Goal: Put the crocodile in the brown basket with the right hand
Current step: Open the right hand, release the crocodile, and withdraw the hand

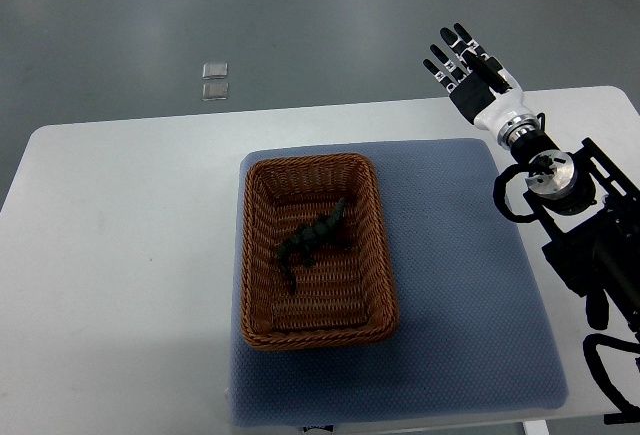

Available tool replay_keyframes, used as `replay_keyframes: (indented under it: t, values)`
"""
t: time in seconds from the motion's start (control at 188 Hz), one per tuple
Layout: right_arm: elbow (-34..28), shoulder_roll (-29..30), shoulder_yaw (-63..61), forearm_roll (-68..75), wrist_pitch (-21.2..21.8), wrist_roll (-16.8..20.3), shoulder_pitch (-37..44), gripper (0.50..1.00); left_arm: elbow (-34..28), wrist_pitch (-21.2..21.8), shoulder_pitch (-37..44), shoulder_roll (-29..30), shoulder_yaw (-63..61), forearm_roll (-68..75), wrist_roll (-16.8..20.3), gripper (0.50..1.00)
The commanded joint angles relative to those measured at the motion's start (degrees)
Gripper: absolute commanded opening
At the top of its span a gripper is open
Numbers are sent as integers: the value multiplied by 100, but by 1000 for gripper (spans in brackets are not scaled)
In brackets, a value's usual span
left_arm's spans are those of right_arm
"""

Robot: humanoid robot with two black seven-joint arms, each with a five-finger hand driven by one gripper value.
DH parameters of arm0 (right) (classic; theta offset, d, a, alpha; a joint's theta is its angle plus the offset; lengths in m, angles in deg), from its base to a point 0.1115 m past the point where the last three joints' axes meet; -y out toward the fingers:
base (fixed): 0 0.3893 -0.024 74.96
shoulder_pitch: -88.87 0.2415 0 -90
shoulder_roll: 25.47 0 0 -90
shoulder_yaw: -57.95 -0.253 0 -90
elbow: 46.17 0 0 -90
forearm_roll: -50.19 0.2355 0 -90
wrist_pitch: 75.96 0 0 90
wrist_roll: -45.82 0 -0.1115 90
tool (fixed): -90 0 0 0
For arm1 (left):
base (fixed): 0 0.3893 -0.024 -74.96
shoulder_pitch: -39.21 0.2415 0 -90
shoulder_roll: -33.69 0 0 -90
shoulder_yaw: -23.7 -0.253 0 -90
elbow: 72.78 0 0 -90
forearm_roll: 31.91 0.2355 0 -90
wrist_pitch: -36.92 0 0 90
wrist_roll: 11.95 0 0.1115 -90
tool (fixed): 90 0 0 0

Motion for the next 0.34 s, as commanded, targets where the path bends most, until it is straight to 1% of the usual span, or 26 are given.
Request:
replay_keyframes:
  t: [0.0,0.069,0.138,0.176,0.336]
  values:
    - [124,1,-105,44,513,-77,-157,928,8,0,-1,0,0,0,0,1000]
    - [168,1,-114,44,951,-85,-263,928,8,0,-1,0,0,0,0,1000]
    - [195,1,-132,53,1250,-85,-350,928,8,0,-1,0,0,0,0,1000]
    - [203,1,-132,53,1312,-85,-368,930,8,0,-1,0,-8,0,0,1000]
    - [291,1,-123,53,1304,-129,-395,930,8,0,-1,0,-8,9,0,1000]
